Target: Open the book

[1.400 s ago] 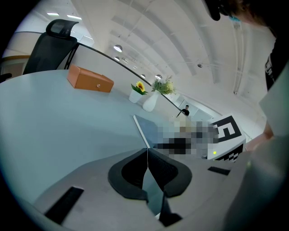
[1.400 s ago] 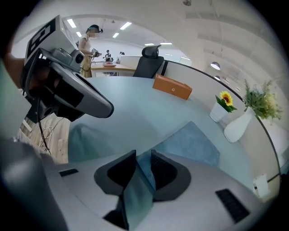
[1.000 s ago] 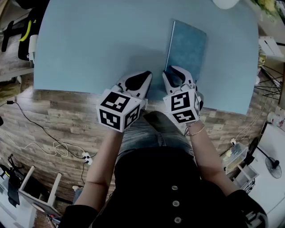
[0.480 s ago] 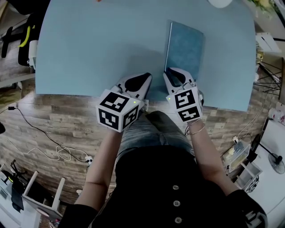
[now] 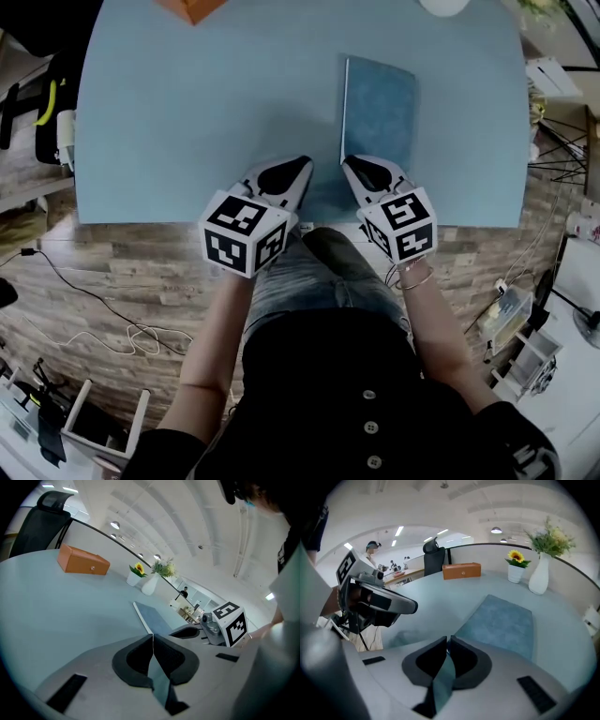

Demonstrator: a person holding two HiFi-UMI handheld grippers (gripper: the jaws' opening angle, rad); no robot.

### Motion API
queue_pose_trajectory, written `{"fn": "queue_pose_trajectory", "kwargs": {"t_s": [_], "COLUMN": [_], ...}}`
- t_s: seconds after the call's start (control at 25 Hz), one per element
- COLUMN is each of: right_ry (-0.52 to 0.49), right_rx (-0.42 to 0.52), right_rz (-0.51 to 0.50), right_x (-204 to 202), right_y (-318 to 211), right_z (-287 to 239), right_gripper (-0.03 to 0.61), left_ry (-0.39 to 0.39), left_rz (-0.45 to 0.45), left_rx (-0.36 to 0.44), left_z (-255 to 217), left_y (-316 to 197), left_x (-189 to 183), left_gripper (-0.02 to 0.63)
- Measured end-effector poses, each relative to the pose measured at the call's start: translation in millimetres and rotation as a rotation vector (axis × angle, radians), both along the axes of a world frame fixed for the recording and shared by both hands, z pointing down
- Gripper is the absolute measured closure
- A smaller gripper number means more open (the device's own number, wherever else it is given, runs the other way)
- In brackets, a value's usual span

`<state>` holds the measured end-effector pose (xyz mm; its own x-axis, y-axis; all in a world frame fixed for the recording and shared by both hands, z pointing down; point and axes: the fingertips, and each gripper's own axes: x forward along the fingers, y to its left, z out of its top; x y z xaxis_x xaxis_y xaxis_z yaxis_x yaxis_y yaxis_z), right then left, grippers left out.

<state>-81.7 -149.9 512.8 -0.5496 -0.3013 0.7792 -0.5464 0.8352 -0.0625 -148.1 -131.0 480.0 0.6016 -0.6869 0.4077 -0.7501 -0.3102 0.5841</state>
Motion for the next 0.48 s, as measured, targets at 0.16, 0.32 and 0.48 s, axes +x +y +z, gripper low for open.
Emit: {"fn": "queue_pose_trajectory", "kwargs": {"t_s": [0.16, 0.32, 0.48], "right_ry": [-0.049, -0.131, -0.185], "right_rx": [-0.035, -0.116, -0.165], "right_rz": [0.055, 0.122, 0.148], "right_x": [3.3, 5.3, 9.6], "right_y": [-1.4, -4.0, -6.1], "right_z": [-5.2, -10.0, -16.2], "right_gripper": [0.555, 0.557, 0.557], "left_ry": [0.001, -0.003, -0.005], "left_rz": [0.016, 0.03, 0.036], "left_rx": [0.008, 0.008, 0.008], "left_z": [-1.7, -2.1, -5.5], "left_y": [-5.3, -8.0, -10.0], "left_x": [0.6, 2.8, 9.6], "left_gripper": [0.599, 0.599, 0.598]}}
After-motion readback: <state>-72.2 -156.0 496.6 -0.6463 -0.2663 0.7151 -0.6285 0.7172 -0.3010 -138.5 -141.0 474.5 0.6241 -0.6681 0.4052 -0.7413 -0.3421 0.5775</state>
